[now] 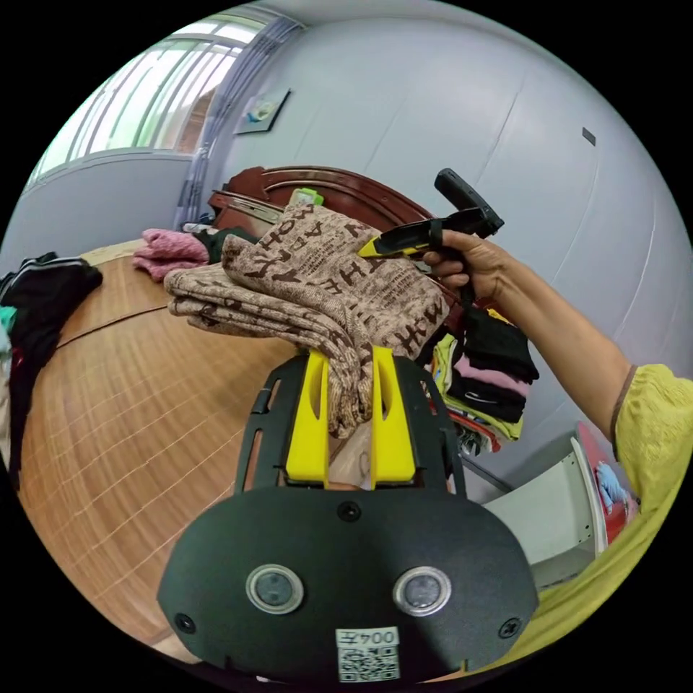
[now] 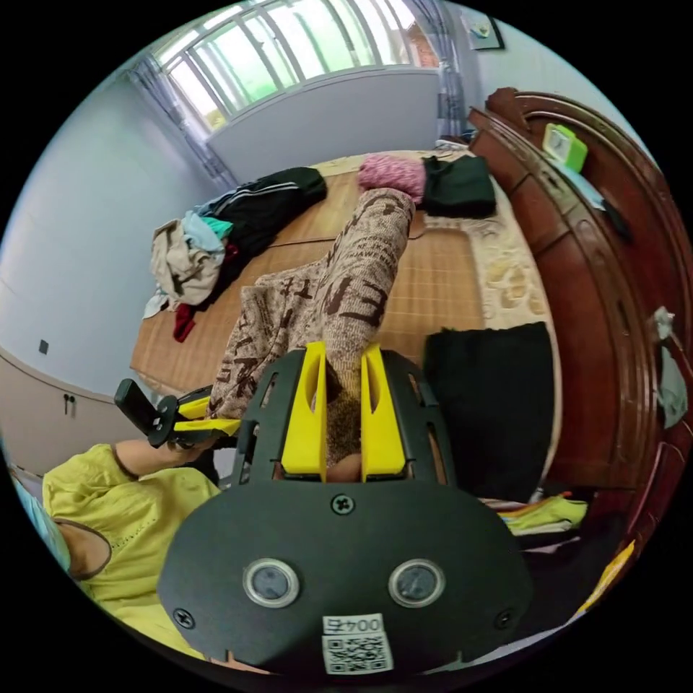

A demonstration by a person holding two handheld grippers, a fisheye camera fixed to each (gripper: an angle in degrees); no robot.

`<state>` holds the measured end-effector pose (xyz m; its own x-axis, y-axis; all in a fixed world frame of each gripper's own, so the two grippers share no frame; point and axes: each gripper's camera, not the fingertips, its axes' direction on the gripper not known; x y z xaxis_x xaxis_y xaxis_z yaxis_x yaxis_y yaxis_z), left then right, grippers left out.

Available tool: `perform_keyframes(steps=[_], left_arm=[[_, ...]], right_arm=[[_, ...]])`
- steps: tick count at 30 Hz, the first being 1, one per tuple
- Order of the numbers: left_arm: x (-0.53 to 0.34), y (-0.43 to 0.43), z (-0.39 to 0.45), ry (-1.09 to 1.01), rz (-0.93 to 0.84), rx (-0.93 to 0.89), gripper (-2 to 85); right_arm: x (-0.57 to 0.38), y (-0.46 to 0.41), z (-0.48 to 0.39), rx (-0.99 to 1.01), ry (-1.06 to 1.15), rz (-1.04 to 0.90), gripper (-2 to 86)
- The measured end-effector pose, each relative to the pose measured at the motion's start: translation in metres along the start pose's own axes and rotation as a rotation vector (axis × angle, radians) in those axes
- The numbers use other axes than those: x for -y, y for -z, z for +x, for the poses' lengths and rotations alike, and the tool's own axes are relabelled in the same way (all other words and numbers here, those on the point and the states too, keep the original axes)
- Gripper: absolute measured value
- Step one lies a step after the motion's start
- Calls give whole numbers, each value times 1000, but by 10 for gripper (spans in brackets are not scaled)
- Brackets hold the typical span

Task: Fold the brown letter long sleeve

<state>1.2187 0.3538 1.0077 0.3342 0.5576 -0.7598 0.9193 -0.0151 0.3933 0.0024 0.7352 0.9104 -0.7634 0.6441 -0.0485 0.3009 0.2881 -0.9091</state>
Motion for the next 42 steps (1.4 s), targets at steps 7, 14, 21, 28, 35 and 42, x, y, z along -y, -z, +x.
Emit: perform_keyframes(steps=[7,14,21,28,35,42], left_arm=[[92,-164,69,-12,-38,-60,96],[112,-264,91,54,-94,-85,97],[92,-344,88,138,-217,-128,100],[42,-373,46,364,-339,-379,88],[27,-297,4,259,-326,-341,68],[-27,-132,-66,152,-238,-73,50]], right_arm=[[-2,55,74,-179,-104,-23,76],[-8,47,128,-221,-161,-68,79],[-28,24,172,-230,-225,-102,80],[-50,16,217,-315,-386,-111,111],[-92,81,176,-347,-392,266,91],[-112,16,155,-594,-350,183,138]])
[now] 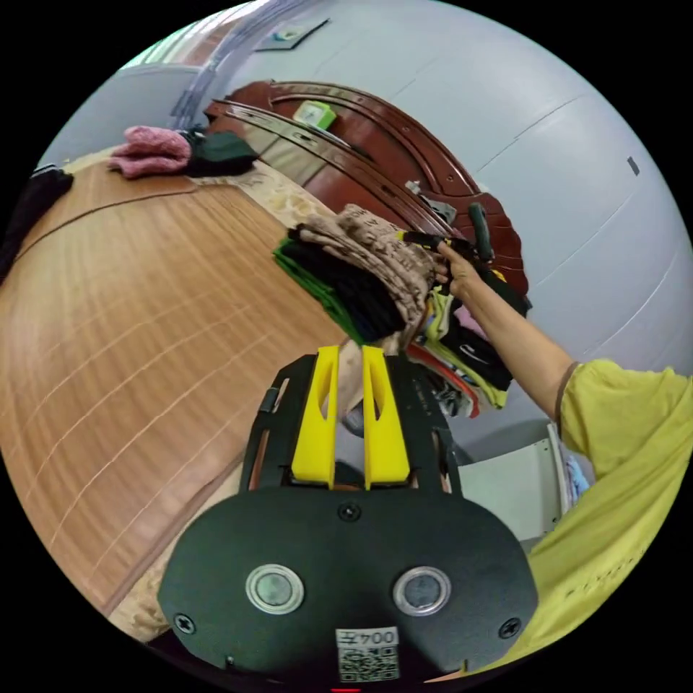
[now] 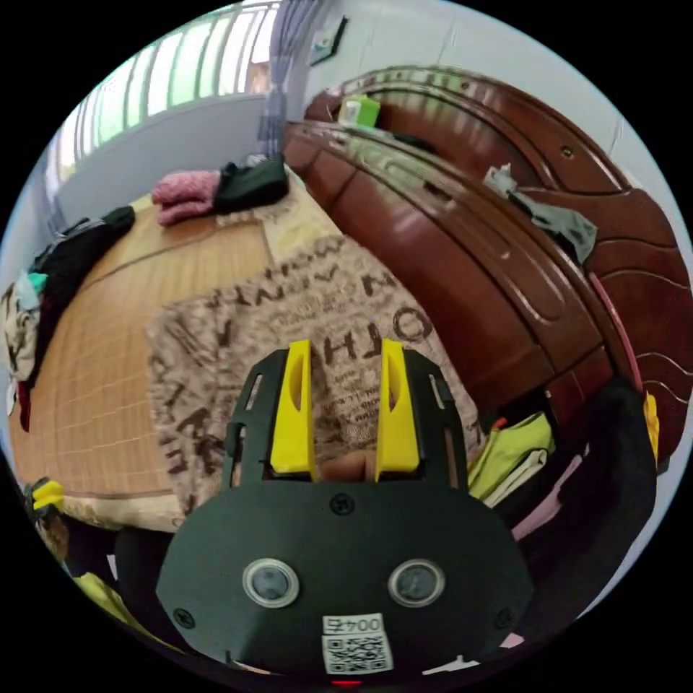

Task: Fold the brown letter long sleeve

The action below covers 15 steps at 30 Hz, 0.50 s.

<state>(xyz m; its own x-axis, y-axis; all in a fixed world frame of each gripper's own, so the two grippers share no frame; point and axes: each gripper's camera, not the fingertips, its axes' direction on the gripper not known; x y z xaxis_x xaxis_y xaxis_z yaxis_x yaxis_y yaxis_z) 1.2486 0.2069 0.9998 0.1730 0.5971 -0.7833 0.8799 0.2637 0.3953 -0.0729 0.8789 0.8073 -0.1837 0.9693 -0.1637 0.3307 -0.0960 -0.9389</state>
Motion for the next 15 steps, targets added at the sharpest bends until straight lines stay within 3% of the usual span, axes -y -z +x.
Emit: perform_keyframes(steps=[4,9,15], left_arm=[[-88,69,-47,43,-37,279,37],[-183,126,-93,153,-68,542,25],[-267,121,-147,235,-161,716,18]], right_arm=[[2,-34,32,11,-64,-72,137],[-6,33,50,177,-131,45,111],[-124,55,-14,732,-162,40,54]])
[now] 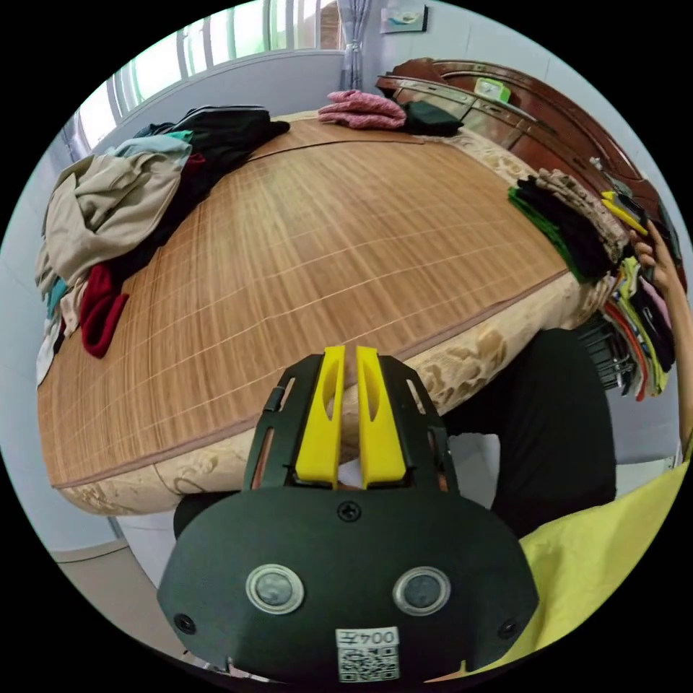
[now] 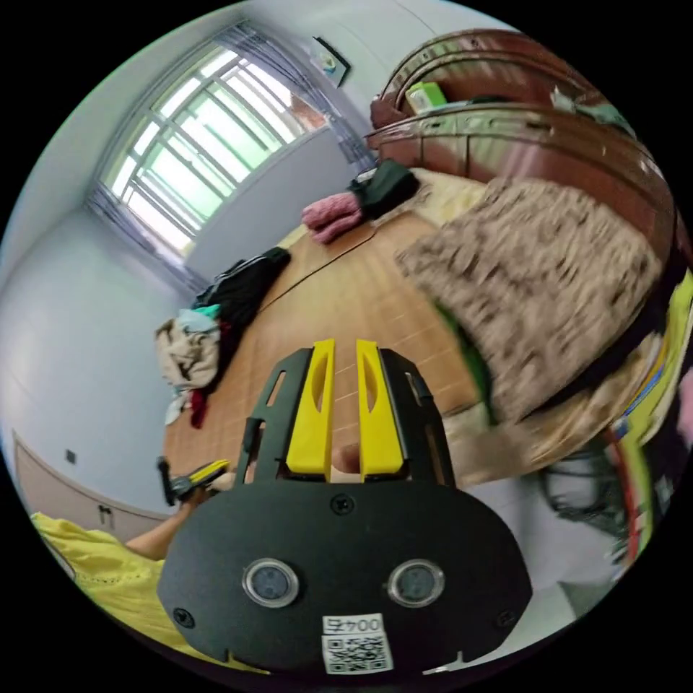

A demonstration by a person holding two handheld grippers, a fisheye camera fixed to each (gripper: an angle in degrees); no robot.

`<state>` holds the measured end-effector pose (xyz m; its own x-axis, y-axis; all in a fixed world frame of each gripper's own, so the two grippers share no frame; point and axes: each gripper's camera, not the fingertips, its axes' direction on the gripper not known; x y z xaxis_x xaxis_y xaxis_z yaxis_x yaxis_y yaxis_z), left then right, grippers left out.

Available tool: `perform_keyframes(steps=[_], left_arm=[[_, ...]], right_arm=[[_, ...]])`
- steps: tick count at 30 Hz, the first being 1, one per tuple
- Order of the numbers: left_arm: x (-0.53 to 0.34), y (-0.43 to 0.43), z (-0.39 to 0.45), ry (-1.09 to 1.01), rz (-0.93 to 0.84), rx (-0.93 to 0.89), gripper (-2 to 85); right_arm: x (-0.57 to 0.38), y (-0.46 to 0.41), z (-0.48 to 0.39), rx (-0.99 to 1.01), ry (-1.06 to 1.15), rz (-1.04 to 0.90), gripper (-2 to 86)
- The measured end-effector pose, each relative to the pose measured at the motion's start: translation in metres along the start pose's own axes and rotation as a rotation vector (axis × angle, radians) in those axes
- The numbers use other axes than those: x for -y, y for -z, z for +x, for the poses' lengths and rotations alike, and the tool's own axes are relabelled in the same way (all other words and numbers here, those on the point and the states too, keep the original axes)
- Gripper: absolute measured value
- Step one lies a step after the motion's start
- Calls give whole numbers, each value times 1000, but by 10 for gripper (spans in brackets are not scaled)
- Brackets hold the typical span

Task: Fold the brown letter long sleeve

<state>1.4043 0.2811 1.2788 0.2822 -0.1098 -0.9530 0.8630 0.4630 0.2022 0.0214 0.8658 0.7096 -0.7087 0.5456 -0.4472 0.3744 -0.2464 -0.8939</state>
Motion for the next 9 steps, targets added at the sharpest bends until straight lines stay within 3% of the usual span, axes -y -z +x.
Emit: perform_keyframes(steps=[2,4,9], left_arm=[[-12,-21,-7,19,-28,28,14],[-27,-48,-15,51,-59,5,9],[-58,-74,-27,88,-9,-66,8]], right_arm=[[-66,-31,-6,118,-51,-16,33],[-107,-56,-9,115,-71,-61,15],[-169,-95,-5,148,-100,-115,57]])
